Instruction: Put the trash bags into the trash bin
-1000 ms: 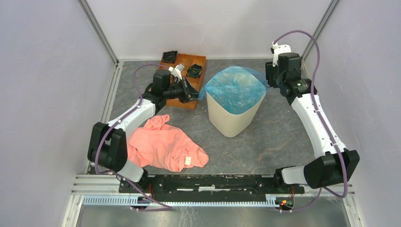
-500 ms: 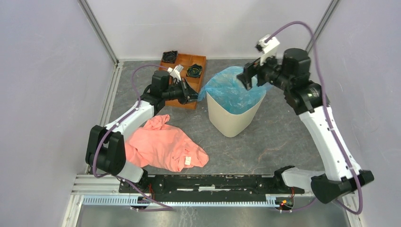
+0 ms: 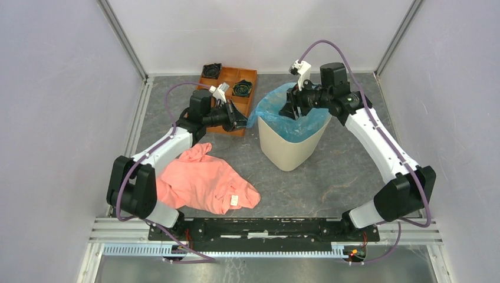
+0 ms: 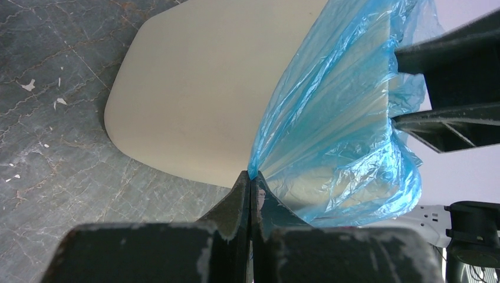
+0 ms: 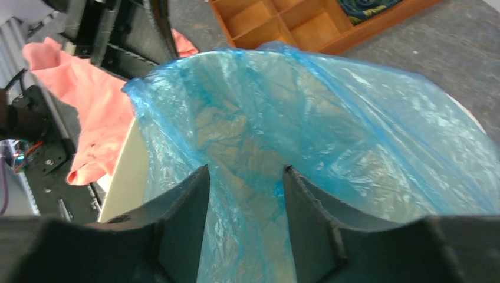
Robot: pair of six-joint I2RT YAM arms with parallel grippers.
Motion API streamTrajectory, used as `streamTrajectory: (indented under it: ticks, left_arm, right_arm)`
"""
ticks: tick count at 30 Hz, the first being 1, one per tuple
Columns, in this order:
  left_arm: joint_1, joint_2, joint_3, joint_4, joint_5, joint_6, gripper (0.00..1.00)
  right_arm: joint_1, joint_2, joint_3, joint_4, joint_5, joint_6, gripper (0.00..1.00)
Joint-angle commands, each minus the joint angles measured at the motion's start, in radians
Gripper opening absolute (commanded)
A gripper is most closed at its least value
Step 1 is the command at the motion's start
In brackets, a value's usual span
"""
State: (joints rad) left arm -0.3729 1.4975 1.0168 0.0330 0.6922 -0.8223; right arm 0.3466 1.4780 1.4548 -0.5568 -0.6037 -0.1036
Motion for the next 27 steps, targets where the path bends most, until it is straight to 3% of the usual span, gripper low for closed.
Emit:
streamTrajectory:
  ticks: [1, 4, 6, 18, 19, 21, 25, 27]
  left_arm:
    - [-0.003, -0.006, 0.013, 0.031, 0.038, 0.028, 0.02]
    - [-0.003, -0.011, 0.019, 0.036, 0.038, 0.029, 0.02]
    - [-0.003, -0.011, 0.025, 0.032, 0.038, 0.031, 0.02]
    - [-0.003, -0.033, 0.027, 0.021, 0.04, 0.028, 0.02]
    - [-0.003, -0.036, 0.025, 0.022, 0.038, 0.028, 0.02]
    - [-0.003, -0.037, 0.024, 0.025, 0.035, 0.023, 0.02]
    - [-0.003, -0.033, 0.031, 0.033, 0.038, 0.01, 0.02]
    - [-0.003, -0.039, 0.023, 0.052, 0.039, 0.001, 0.02]
  right_arm:
    - [-0.004, -0.027, -0.004, 0.016, -0.125, 0.011, 0.46]
    - [-0.004, -0.081, -0.048, 0.073, -0.19, 0.064, 0.3]
    - [-0.004, -0.116, -0.052, 0.087, -0.191, 0.084, 0.02]
    - [-0.003, -0.263, -0.066, -0.011, -0.177, 0.06, 0.0]
    - [-0.004, -0.267, -0.061, -0.018, -0.135, 0.029, 0.11]
    - [-0.003, -0.251, -0.019, -0.044, 0.061, -0.019, 0.45]
    - [-0.035, -0.124, 0.105, -0.12, 0.184, -0.117, 0.6]
    - [-0.073, -0.061, 0.141, -0.158, 0.071, -0.144, 0.66]
